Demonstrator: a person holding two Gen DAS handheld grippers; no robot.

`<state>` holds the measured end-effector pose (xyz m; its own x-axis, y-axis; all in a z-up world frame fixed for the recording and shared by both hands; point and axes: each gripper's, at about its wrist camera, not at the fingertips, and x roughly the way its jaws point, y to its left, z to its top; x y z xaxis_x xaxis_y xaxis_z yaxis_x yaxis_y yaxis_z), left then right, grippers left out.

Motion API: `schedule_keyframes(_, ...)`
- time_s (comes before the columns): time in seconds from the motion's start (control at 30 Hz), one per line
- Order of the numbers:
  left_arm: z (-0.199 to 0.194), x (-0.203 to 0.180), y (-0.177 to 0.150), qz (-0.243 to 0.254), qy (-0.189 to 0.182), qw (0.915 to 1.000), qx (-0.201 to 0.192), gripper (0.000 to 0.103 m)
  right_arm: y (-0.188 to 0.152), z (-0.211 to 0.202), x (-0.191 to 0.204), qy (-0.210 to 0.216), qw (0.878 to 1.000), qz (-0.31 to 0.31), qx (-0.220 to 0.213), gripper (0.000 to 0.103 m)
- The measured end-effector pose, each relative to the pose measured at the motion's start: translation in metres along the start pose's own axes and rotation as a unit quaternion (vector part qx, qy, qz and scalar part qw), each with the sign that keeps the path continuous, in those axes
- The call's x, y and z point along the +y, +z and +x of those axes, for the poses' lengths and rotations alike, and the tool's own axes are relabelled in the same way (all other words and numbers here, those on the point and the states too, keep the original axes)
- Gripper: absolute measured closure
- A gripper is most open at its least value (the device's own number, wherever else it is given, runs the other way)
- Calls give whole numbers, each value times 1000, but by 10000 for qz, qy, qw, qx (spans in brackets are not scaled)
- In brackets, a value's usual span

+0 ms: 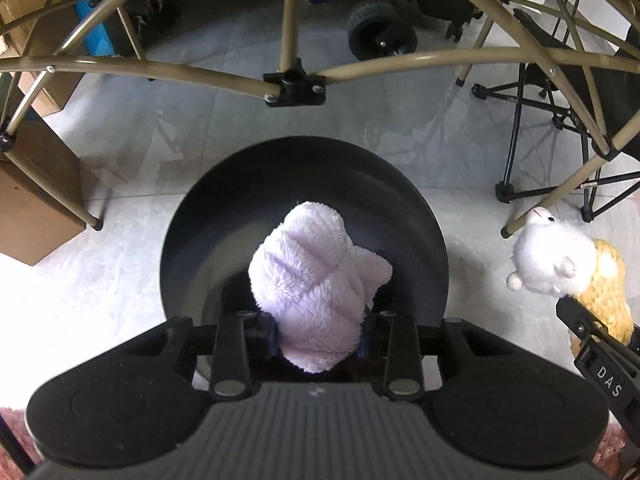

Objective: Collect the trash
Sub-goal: 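Lower the lilac cloth into the black bin with the left tool while the right tool holds the lamb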

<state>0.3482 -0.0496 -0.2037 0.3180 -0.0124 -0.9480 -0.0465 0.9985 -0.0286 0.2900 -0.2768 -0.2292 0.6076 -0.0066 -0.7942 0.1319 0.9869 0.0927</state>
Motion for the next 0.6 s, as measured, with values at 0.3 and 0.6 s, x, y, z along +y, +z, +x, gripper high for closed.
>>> schedule_keyframes(0.3, 8, -2, 1, -61, 37, 9999, 114, 69, -2, 4, 1, -14, 10000, -32, 92, 56)
schedule_keyframes(0.6, 6, 3, 2, -175, 29, 9998, 109, 54, -2, 4, 1, -13, 9999, -86, 67, 56)
